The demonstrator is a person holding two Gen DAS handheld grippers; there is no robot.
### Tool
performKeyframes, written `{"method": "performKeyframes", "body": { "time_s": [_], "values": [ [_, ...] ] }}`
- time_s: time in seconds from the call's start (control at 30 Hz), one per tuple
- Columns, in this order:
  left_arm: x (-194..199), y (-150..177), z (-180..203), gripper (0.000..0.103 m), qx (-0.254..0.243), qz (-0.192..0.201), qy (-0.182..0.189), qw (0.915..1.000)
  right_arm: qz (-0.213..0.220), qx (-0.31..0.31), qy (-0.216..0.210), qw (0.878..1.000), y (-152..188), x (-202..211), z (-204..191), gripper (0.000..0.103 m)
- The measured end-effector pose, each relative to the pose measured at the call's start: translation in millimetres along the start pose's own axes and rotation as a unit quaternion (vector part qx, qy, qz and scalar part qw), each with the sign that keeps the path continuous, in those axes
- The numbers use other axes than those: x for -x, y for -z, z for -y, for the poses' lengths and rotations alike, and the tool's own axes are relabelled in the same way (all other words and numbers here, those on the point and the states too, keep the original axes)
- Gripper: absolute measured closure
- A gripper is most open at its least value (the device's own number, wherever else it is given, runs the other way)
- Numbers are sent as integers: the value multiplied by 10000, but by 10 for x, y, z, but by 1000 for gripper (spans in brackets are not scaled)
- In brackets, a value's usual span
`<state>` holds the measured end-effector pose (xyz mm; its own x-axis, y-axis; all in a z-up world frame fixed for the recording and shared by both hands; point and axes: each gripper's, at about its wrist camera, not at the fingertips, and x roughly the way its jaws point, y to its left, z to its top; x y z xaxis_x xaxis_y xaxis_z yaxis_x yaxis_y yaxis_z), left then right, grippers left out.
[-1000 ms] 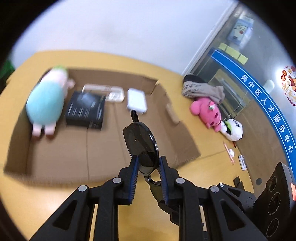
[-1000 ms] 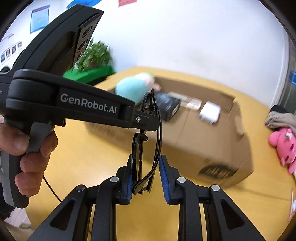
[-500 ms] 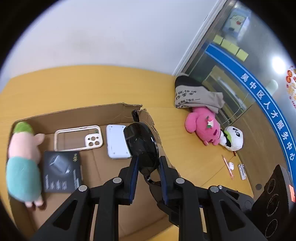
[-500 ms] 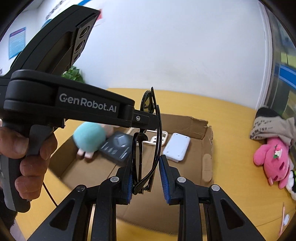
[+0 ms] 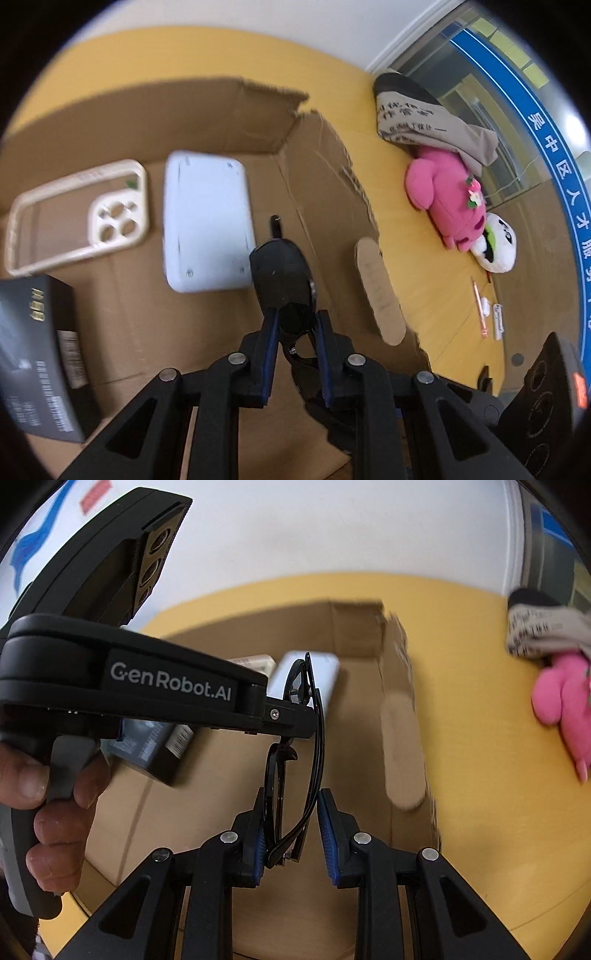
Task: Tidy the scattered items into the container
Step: 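Carry the sunglasses with the right gripper over the cardboard box, then lower the sunglasses into the box and open the right gripper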
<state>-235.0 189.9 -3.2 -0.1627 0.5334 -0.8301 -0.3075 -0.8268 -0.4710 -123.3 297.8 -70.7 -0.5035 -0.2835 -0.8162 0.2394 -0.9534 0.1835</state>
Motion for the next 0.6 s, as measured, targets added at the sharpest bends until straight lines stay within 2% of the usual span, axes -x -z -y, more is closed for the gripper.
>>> {"method": "performKeyframes", "body": {
  "time_s": [0.13,0.6],
  "values": [
    [-129,31,27,86,-6,-138,-177,9997,-92,81,208,9997,70,-26,-25,76],
    [-150,163,52,86,-128,-190,-234,9995,-217,58,339,9992,180,-127,-4,76]
  ]
}}
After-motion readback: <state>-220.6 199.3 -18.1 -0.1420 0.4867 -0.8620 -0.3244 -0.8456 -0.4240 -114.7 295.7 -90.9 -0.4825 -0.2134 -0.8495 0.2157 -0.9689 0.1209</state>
